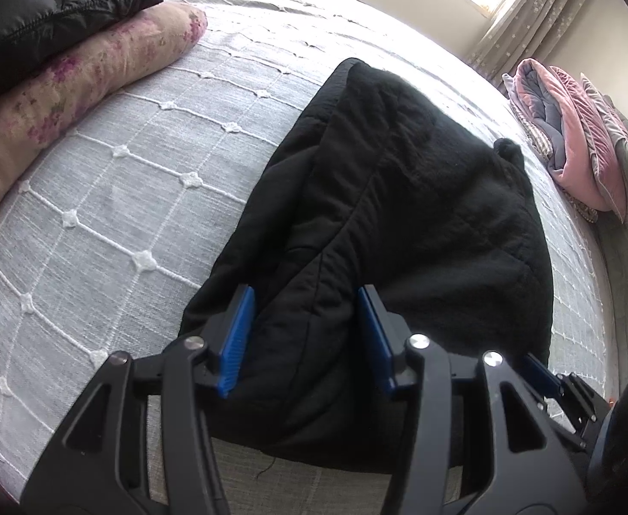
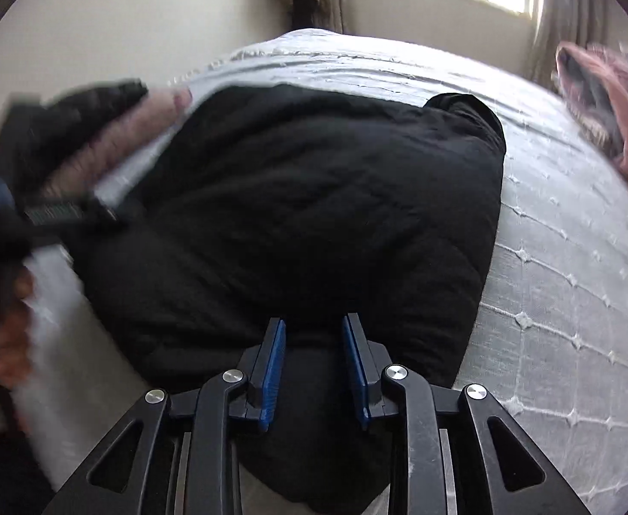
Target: Fold large clothes
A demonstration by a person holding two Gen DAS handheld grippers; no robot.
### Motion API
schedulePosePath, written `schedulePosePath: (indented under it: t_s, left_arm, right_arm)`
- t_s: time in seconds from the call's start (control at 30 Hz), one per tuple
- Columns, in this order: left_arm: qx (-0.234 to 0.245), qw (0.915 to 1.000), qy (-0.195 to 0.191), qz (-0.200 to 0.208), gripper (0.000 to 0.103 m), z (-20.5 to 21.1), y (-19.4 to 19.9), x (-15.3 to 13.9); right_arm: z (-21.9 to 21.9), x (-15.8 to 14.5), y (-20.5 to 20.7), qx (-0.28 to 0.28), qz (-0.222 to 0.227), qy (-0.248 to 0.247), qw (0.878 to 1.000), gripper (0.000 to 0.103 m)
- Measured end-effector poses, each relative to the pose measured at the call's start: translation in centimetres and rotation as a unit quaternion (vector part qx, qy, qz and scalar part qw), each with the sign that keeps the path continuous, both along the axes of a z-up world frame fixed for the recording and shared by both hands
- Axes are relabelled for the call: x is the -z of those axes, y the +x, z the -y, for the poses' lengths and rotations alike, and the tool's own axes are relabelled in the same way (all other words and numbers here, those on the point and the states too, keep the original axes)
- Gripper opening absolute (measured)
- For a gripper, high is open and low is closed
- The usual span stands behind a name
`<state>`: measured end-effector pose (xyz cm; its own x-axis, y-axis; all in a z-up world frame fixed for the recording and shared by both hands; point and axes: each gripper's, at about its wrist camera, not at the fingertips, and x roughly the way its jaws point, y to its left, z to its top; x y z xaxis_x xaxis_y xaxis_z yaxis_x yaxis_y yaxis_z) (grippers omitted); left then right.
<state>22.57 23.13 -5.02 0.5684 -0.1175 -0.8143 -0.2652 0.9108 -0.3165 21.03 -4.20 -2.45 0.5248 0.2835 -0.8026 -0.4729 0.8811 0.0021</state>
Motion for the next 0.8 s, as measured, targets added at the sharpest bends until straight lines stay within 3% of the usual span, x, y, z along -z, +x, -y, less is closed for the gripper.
schedulePosePath:
  t_s: [0.1, 0.17, 0.27, 0.33, 0.43, 0.53, 0.63, 0.77, 0.8]
  left_arm:
    - [-0.003, 0.9990, -0.041, 0.016, 0.052, -1.6, -1.0, -1.2]
    - [-0.021, 0.9961, -0.067, 0.053, 0.052, -3.2, -2.2, -2.4]
    - [-0.072, 0.9927, -0.040, 0.088, 0.052, -5.4, -3.2, -3.6]
    - [-0.067, 0.9933, -0.052, 0.079, 0.052, -5.8, -2.9, -3.1]
    - [-0.022, 0.9938, -0.096, 0.052, 0.056, -5.4, -1.7, -1.6]
    - [-0.024, 0.9960, -0.081, 0.029, 0.072, -4.7, -1.4, -0.8]
    - [-0.025, 0.9953, -0.090, 0.024, 0.074, -4.5, -1.3, -0.5]
    - [-0.010, 0.9961, -0.087, 0.008, 0.085, -4.2, -1.0, 0.3]
    - [-0.007, 0.9964, -0.085, 0.002, 0.085, -4.1, -0.9, 0.6]
  right_arm:
    - [-0.2, -0.7, 0.8, 0.010, -0.013, 0.007, 1.000, 0.028]
    - [1.0, -1.0, 0.7, 0.006, -0.014, 0.039, 0.999, 0.028]
    - [4.0, -2.1, 0.2, 0.011, -0.020, 0.109, 0.994, 0.031]
    - [5.1, -3.2, 0.4, 0.033, -0.026, 0.140, 0.989, 0.045]
    - [7.1, -4.1, 1.0, 0.072, -0.017, 0.177, 0.981, 0.060]
    - [9.3, -2.6, 2.3, 0.104, -0.066, 0.239, 0.963, 0.062]
    - [10.7, -1.1, 2.9, 0.129, -0.110, 0.281, 0.945, 0.062]
    - [11.5, 0.1, 3.6, 0.131, -0.145, 0.322, 0.926, 0.062]
    - [11.4, 0.4, 3.6, 0.130, -0.153, 0.328, 0.923, 0.067]
